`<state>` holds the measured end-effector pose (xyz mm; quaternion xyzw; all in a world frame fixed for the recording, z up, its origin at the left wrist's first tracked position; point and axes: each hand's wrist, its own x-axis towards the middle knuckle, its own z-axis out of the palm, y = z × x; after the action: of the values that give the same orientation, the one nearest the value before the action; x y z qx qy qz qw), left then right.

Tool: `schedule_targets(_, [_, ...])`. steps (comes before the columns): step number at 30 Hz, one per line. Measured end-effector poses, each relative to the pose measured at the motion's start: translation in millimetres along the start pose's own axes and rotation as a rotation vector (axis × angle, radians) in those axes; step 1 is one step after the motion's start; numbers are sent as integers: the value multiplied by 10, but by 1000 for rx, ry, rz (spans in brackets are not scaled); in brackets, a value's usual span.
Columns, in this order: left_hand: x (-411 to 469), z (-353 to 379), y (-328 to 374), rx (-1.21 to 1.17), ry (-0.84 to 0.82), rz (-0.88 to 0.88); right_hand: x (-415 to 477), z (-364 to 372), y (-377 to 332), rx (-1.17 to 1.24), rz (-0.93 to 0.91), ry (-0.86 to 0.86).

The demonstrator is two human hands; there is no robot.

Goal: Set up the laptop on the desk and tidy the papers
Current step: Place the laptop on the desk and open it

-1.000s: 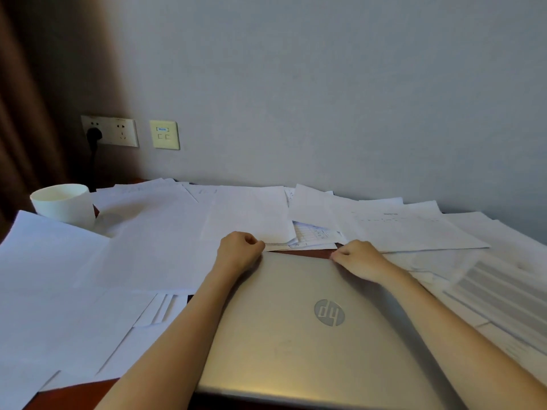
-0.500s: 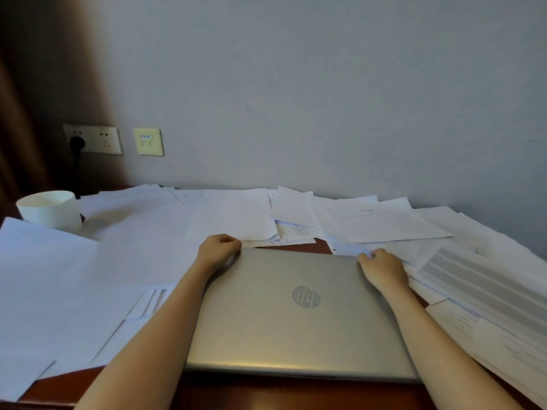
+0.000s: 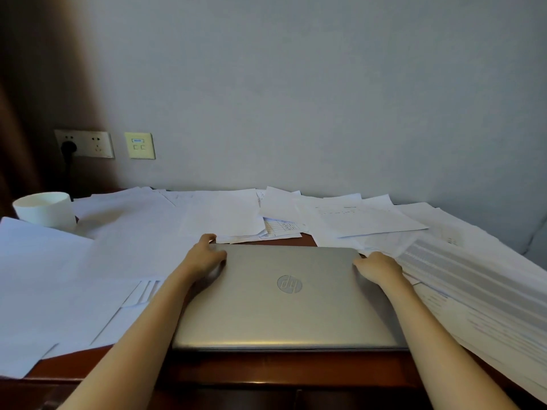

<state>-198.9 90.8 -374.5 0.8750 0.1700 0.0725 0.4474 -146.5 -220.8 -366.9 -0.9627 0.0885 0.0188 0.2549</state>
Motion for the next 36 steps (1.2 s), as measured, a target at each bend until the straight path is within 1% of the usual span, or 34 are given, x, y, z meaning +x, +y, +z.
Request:
schedule_targets(2, [-98,13,6,26,78,-65,2,21,-9,-40,11,-35])
schedule_targets(4, [-204,7,28,151,129,-117,9,48,-17,-59,23,-60])
schedule_targets(6, [-256,7,44,304,133,-118,5,68,-16,-73,12,-59])
schedule_targets(8, [-295,37,70,356,124,-116,-21,91,-3,-66,-8,-35])
schedule_targets(12, [-318,128,64,274,175,-134,-64,131,9,-58,-10,49])
schedule_targets(16, [-266,117,53,180,221,-153,40,153,-50,35,1,51])
schedule_targets(29, [-17,154,121,212,210,-144,273,271,-125,91,130,59])
schedule_targets(36, [48,167,76,243,207,-153,272,306,-149,83,142,75])
